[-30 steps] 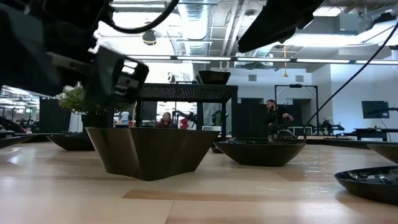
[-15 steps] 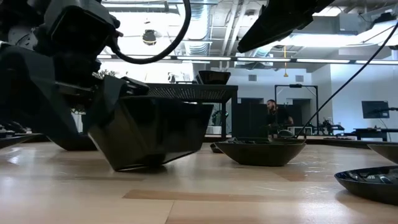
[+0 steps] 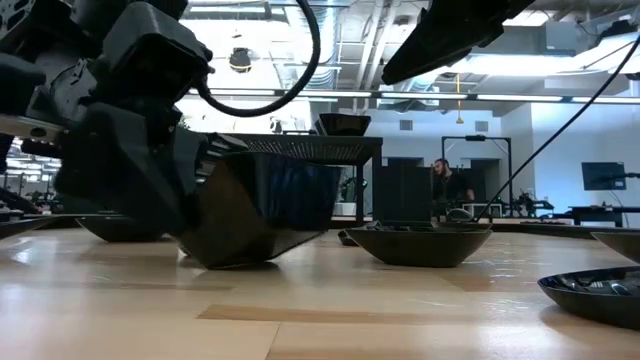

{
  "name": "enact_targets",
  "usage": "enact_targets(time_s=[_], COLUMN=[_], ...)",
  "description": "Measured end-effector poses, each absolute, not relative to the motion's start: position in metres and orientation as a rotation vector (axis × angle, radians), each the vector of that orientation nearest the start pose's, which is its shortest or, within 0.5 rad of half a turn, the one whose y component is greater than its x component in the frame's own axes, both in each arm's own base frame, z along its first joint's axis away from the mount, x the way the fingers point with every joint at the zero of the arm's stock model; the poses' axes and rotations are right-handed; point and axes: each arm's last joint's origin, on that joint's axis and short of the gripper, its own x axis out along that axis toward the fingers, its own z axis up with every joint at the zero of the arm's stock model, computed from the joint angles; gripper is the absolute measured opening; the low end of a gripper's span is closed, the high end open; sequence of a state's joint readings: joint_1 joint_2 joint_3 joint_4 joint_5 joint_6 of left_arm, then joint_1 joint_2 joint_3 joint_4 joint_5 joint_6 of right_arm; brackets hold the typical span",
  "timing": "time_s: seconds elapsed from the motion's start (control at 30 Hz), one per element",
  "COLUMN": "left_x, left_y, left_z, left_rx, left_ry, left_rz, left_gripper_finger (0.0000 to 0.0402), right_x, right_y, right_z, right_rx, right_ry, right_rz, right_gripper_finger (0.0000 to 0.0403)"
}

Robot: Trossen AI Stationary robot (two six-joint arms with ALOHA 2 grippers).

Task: Pick & Place Mini shaped plates
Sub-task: Stack the black distorted square plate on top of the black distorted square plate on the shelf

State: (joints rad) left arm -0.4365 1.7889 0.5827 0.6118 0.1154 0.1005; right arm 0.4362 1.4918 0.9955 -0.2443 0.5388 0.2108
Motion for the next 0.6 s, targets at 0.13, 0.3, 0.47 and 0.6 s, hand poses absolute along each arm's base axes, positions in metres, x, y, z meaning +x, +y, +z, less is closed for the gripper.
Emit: enact_targets(time_s=[0.13, 0.3, 0.47, 0.6], left_x=[0.271, 0.269, 0.262, 0.254], left_y=[-0.13, -0.132, -0.127, -0.117], left_z=[0.101, 0.118, 0.148, 0.156], left_rx=[0.19, 0.198, 0.198, 0.207], left_ry=[0.561, 0.499, 0.45, 0.538], left_rz=[-0.565, -0.58, -0.593, -0.575], left_gripper_finger=[0.0008, 0.0007, 0.0008, 0.0006], right_x=[0.289, 0.291, 0.299, 0.309], right_y=[0.118, 0.118, 0.118, 0.119], right_z=[0.24, 0.243, 0.251, 0.256], right_rx=[-0.144, -0.124, -0.075, -0.108], right_ry=[0.638, 0.604, 0.513, 0.439], right_rz=[-0.165, -0.164, -0.112, 0.062], right_gripper_finger=[0.0132, 0.0132, 0.0132, 0.0132])
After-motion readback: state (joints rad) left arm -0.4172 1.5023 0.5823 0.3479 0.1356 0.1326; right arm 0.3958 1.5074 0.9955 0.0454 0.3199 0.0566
